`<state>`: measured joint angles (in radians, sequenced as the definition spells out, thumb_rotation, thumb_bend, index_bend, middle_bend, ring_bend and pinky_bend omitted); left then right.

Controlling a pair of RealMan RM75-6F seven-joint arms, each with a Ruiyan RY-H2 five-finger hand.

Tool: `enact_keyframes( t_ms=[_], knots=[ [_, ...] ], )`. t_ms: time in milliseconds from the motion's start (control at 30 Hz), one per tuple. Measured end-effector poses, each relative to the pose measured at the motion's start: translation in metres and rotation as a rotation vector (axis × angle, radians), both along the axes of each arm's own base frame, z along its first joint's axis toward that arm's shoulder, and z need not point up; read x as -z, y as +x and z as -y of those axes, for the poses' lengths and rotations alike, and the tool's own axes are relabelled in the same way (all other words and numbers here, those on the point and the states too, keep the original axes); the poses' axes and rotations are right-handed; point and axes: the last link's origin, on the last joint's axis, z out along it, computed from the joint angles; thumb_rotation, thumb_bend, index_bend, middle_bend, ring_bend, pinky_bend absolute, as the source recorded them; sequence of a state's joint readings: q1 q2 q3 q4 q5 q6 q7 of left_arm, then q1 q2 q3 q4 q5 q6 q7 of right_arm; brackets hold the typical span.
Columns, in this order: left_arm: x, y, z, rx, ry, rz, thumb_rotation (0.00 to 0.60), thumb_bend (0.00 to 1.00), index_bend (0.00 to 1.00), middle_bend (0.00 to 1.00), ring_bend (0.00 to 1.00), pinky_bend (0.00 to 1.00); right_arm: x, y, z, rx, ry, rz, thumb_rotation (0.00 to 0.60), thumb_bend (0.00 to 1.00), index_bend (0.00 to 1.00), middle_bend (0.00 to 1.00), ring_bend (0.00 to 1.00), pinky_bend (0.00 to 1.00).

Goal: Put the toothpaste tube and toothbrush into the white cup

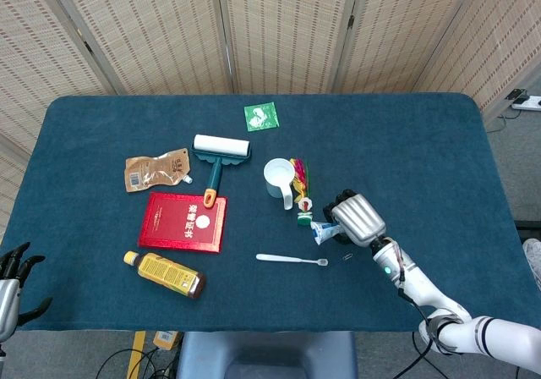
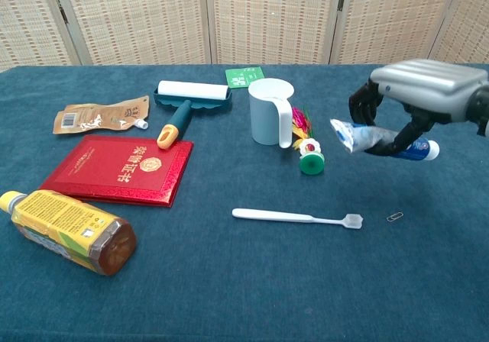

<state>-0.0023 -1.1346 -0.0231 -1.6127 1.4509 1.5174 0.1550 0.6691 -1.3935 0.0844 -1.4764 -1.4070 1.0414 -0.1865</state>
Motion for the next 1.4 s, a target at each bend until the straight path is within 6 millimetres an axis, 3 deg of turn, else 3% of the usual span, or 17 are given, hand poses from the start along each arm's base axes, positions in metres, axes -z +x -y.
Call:
enact_keyframes(
  t_ms=[333, 500, 700, 967, 1400],
  knots=[
    [0.003, 0.006, -0.004, 0.017, -0.009, -0.002, 0.600, 0.24, 0.28, 0.11, 0.13, 0.17, -0.024, 0.033, 0.013, 0.060, 0.033, 0.333, 0.600, 0.39, 0.77, 0.71, 0.44, 0.34],
    [0.002, 0.006, -0.002, 0.011, -0.011, -0.003, 0.600, 0.24, 0.28, 0.11, 0.13, 0.17, -0.028, 0.064, 0.030, 0.067, 0.066, 0.522, 0.600, 0.39, 0.77, 0.71, 0.44, 0.34],
    [-0.002, 0.005, -0.001, 0.007, -0.001, -0.006, 0.600, 0.24, 0.28, 0.11, 0.13, 0.17, -0.021, 0.097, 0.050, 0.087, 0.090, 0.683, 0.600, 0.39, 0.77, 0.71, 0.44, 0.34],
    [-0.004, 0.005, 0.002, 0.003, 0.000, -0.005, 0.600, 0.24, 0.28, 0.11, 0.13, 0.17, -0.004, 0.118, 0.076, 0.162, 0.104, 0.819, 0.600, 0.39, 0.77, 0.71, 0.43, 0.34],
    [-0.004, 0.001, 0.004, -0.019, -0.008, -0.009, 0.600, 0.24, 0.28, 0.11, 0.13, 0.17, 0.014, 0.129, 0.112, 0.243, 0.066, 0.898, 0.600, 0.35, 0.77, 0.72, 0.44, 0.34]
  ],
)
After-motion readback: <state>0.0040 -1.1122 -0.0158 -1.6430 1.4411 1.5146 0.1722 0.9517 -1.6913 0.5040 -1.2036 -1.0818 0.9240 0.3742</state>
